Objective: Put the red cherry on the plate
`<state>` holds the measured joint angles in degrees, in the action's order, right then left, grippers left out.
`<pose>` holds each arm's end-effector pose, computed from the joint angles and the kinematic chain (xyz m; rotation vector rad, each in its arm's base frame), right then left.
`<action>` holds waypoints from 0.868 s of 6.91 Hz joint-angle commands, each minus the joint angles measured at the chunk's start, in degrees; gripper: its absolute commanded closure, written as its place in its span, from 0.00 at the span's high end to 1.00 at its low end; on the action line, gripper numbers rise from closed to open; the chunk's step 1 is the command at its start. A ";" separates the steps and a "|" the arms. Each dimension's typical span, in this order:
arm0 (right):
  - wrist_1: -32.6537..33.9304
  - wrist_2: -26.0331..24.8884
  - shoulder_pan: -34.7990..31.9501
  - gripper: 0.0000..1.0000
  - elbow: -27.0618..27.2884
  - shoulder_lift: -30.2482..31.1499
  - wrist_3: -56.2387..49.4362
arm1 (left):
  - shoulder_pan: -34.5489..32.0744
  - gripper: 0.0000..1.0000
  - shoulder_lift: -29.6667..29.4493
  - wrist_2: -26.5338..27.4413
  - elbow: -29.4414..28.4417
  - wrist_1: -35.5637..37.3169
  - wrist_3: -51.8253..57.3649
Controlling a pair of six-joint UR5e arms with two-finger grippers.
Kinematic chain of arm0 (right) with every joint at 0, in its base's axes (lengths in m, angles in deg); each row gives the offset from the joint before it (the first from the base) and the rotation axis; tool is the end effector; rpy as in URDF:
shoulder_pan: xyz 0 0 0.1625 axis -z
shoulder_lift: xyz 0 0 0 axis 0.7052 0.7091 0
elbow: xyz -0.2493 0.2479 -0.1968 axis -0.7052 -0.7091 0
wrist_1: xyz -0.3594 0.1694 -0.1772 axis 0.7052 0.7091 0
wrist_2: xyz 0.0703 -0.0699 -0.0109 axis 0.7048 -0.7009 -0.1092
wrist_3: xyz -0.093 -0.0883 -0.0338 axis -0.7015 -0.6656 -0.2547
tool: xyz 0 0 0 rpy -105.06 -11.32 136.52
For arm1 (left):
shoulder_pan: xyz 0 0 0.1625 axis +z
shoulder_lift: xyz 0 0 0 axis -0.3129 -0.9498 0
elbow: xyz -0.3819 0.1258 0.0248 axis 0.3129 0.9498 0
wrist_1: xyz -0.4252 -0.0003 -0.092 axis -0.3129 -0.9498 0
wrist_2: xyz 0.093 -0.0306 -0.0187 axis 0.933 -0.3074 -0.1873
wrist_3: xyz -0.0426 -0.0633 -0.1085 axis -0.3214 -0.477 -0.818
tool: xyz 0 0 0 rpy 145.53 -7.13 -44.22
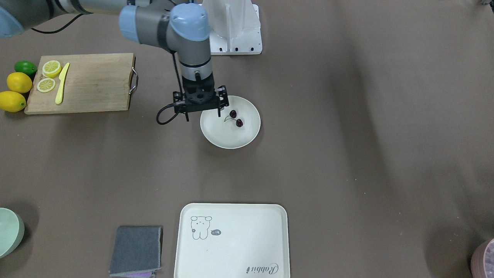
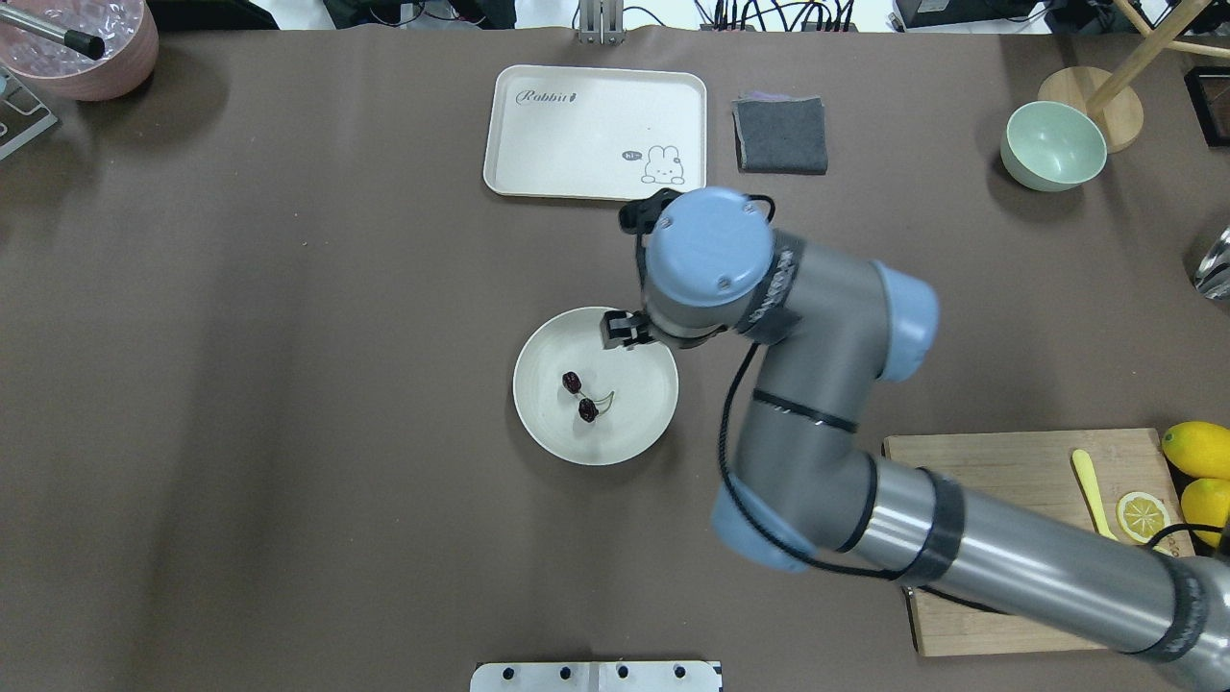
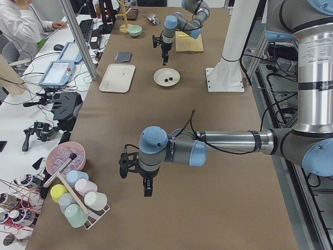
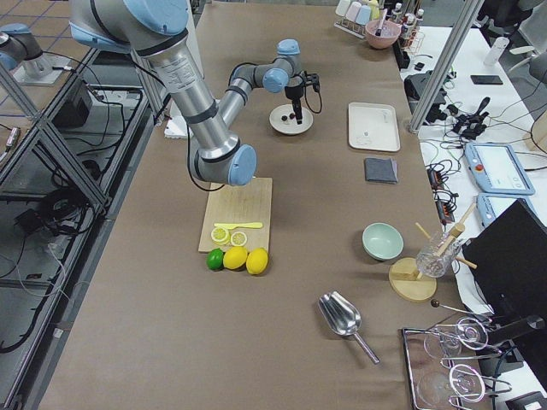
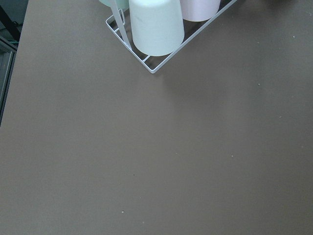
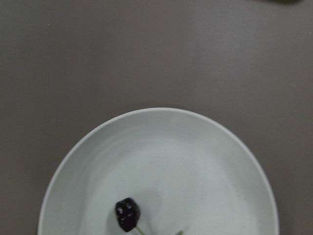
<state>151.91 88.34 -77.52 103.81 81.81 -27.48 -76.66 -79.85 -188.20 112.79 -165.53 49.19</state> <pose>-0.5226 -0.4576 0.2020 0.2270 -0.7589 -0.0885 -0.0858 -0.4760 0.6461 0.1213 0.7345 -0.1798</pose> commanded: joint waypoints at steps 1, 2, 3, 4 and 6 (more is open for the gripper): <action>0.00 12.68 -14.62 1.00 4.15 9.44 -15.46 | 0.32 0.98 0.06 -0.02 0.09 -0.77 0.29; 0.00 16.92 -21.91 1.00 3.89 13.57 -23.90 | 0.50 0.98 0.24 -0.02 0.00 -1.82 0.55; 0.08 20.70 -28.95 1.00 3.45 17.87 -31.12 | 1.55 0.98 0.93 -0.02 0.00 -3.83 0.55; 0.08 23.18 -35.28 1.00 2.23 21.83 -38.50 | 3.56 0.98 0.77 -0.02 0.09 -4.28 0.55; 0.09 26.80 -46.81 1.00 -3.19 27.65 -52.21 | 5.86 0.98 0.41 -0.55 1.05 -4.46 0.55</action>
<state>152.04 113.11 -117.48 104.06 106.11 -71.36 -72.06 -79.33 -188.43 113.42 -169.78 49.74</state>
